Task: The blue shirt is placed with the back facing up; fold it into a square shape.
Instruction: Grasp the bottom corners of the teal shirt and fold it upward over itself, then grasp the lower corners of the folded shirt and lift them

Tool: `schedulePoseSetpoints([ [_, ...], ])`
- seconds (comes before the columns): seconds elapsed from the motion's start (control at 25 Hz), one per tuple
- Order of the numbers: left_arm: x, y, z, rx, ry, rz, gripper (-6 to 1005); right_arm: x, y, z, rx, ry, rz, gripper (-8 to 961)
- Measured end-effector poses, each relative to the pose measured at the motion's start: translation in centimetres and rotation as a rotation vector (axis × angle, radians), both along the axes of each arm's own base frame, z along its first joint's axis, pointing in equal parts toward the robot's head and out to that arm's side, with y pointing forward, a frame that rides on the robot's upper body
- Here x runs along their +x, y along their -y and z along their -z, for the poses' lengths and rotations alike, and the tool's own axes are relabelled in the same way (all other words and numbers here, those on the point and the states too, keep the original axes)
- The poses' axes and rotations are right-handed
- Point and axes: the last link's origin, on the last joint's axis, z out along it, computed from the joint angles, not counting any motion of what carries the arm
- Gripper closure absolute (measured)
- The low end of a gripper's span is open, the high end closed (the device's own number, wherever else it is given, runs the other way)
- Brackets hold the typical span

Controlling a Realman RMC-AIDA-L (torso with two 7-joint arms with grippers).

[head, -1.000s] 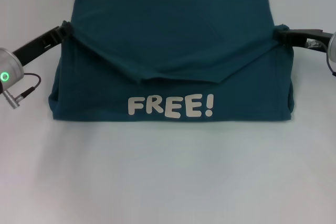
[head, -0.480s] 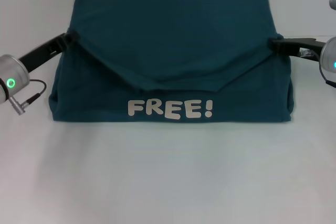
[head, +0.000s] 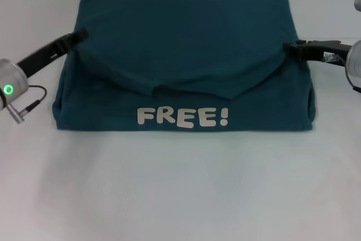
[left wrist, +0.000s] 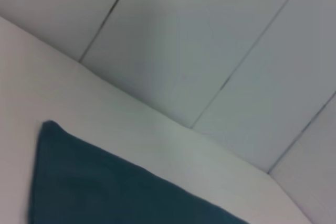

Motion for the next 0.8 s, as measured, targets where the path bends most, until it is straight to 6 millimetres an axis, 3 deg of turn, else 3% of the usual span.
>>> schedulePoseSetpoints([
  [0.2,-0.6,0.2,-1.2,0.052,0.036,-0.015,585,-0.2,-0.3,-0.8,0.022,0.0,-0.007,576],
  [0.36,-0.8,0.4,-1.5,0.061,0.033,-0.016,415,-0.5,-0.5,-1.4,0.03,-0.015,-0.014,380],
  [0.6,-1.2,1.5,-1.6,0.03,0.01,0.022,184,-0.2,0.6,-2.2,-0.033,-0.109,-0.012,218],
  [0.8,-1.9,3.9,-1.6,-0.015,-0.017,0.084,126,0.5,2.9,-3.0,-0.119,-0.201,-0.025,221],
])
